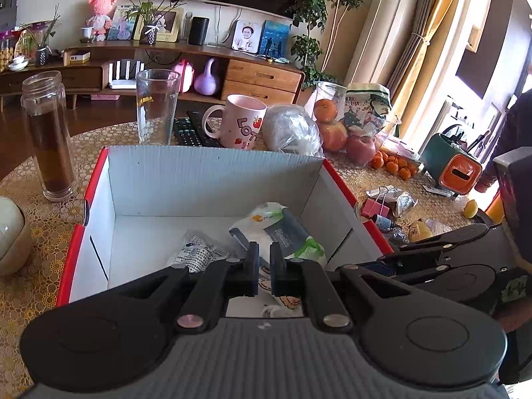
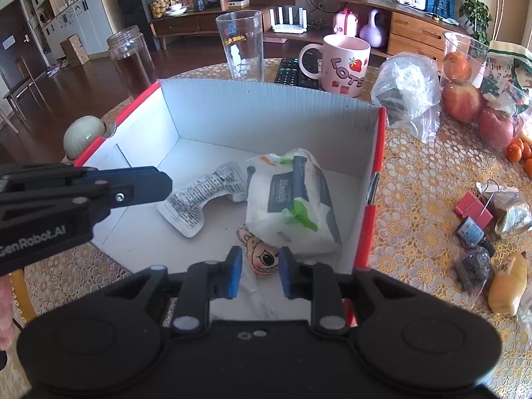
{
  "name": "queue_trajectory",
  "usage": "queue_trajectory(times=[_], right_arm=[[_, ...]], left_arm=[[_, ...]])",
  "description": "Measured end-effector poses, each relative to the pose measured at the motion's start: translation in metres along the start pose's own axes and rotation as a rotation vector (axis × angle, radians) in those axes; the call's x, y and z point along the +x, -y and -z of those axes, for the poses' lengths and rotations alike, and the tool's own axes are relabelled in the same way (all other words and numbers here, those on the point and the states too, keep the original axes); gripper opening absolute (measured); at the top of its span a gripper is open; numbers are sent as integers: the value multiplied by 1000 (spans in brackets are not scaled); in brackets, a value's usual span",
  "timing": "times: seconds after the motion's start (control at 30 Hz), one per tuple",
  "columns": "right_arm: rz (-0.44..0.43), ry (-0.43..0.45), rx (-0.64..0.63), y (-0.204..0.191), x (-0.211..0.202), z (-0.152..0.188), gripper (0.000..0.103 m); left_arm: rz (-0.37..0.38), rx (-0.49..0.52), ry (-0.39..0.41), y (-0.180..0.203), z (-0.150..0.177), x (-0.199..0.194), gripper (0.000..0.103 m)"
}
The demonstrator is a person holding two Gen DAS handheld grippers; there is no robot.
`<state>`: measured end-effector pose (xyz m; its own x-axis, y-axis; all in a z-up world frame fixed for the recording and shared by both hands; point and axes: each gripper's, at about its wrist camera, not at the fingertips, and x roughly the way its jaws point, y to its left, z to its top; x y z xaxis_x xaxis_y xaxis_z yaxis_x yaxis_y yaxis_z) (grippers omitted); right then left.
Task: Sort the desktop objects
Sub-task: 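Open both grippers to release the pack and cable into the box, then move both grippers back toward the remaining items on the table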
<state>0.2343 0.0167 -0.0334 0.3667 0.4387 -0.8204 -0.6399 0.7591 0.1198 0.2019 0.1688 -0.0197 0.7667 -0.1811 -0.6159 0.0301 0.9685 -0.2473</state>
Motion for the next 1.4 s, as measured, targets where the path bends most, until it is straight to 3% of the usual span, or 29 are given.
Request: queue_trajectory(times=[0.5,0.7,0.93,1.07,1.27,1.37,1.4], right_arm=[[-50,60,-6,8,-52,17,32],[-54,90,10,12,-69,23,47],[-53,108,16,16,-83,35,53],[-56,126,22,18,-91,42,63],[-65,143,36,24,-105,57,66],[-62,155,46,30,-112,68,71],[-59,158,51,33,-114,72,73]], left_arm=[[-12,1,-20,19,4,-8,5],[-39,7,-32,28,5,-14,6],[-84,5,-43,35,8,-19,7],[-109,-4,-48,35,8,-20,8],[-154,-33,-46,34,12,-20,10],[-169,-31,-50,36,13,-18,23],[-171,-31,-52,37,14,-18,37]])
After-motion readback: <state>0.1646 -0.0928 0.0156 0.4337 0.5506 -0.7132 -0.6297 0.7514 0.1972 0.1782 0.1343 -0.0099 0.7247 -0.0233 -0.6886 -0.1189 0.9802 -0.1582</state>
